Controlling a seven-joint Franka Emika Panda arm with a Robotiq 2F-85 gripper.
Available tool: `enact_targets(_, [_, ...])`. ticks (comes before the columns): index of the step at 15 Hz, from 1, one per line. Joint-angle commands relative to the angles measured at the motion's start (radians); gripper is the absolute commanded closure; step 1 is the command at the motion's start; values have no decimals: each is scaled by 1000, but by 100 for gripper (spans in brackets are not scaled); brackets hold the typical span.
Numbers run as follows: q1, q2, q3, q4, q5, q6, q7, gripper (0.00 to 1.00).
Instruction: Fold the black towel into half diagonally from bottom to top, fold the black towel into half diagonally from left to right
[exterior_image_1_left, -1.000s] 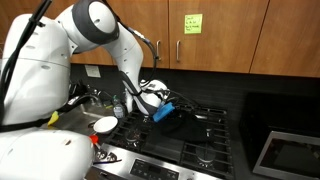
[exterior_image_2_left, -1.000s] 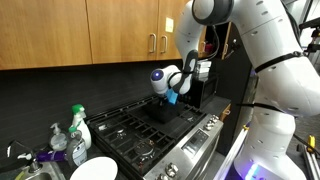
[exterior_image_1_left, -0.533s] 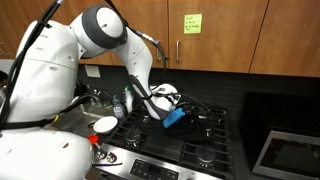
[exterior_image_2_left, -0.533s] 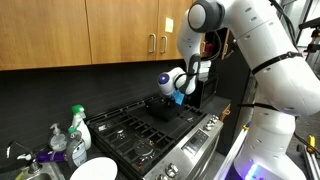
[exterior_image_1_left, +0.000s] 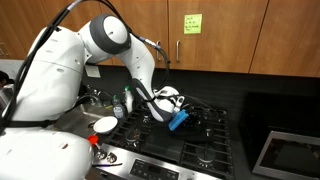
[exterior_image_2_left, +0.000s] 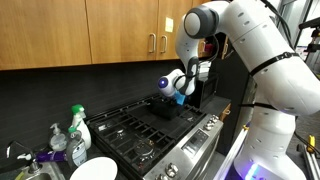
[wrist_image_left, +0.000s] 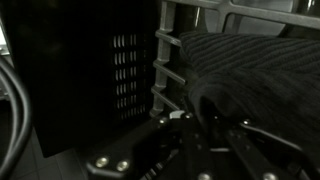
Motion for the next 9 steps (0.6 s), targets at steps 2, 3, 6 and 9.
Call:
enact_targets(2, [-140, 31, 190, 72, -102, -263, 52, 98])
enact_targets(3, [-166, 35, 227, 80, -112, -310, 46, 98])
enact_targets(6, [-224, 52, 309, 108, -139, -417, 34, 98])
enact_targets(9, [-270, 41, 369, 99, -144, -446, 26, 68])
